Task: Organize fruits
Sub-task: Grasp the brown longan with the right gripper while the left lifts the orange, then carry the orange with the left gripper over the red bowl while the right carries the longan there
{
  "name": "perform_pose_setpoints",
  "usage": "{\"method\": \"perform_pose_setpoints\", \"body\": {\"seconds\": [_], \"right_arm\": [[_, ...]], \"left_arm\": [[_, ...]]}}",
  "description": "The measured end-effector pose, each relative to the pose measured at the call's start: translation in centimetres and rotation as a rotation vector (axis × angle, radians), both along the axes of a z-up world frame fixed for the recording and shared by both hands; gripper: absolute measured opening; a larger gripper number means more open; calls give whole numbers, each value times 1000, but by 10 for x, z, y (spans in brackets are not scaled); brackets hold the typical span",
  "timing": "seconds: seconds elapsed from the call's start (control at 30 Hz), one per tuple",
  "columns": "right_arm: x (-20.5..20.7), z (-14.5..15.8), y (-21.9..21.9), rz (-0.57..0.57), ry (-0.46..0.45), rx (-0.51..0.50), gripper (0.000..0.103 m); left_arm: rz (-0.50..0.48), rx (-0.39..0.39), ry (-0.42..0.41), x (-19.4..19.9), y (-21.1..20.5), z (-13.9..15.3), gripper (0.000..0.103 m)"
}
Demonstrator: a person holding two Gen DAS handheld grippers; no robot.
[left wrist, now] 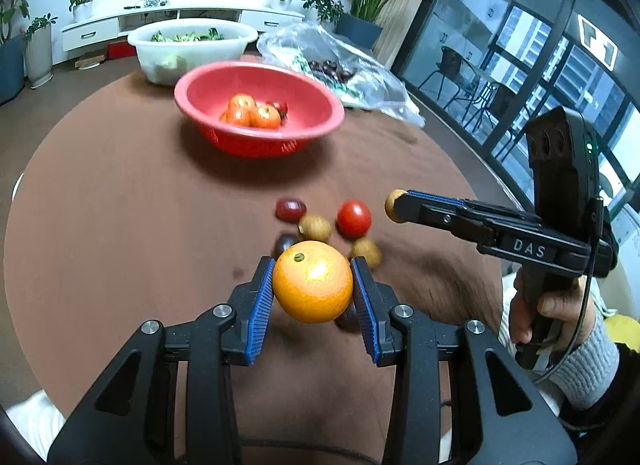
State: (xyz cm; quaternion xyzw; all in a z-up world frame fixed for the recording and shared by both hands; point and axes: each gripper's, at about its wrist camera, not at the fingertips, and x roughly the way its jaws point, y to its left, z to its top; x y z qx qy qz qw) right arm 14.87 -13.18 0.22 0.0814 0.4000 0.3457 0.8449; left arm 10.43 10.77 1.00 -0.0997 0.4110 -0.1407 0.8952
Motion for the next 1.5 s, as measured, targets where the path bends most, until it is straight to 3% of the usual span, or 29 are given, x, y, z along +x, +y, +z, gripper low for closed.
{"method": "perform_pose_setpoints", "body": {"seconds": [0.63, 1.0, 1.5], "right_arm": [[70, 32, 31, -1, -68, -8, 29], [111, 24, 52, 1, -77, -90, 29], [126, 6, 62, 3, -91, -168, 29]], "left_arm": [[29, -25, -34, 105, 26, 27, 36], [11, 19, -6, 162, 17, 11, 36], [5, 137, 20, 192, 8, -14, 36]]}}
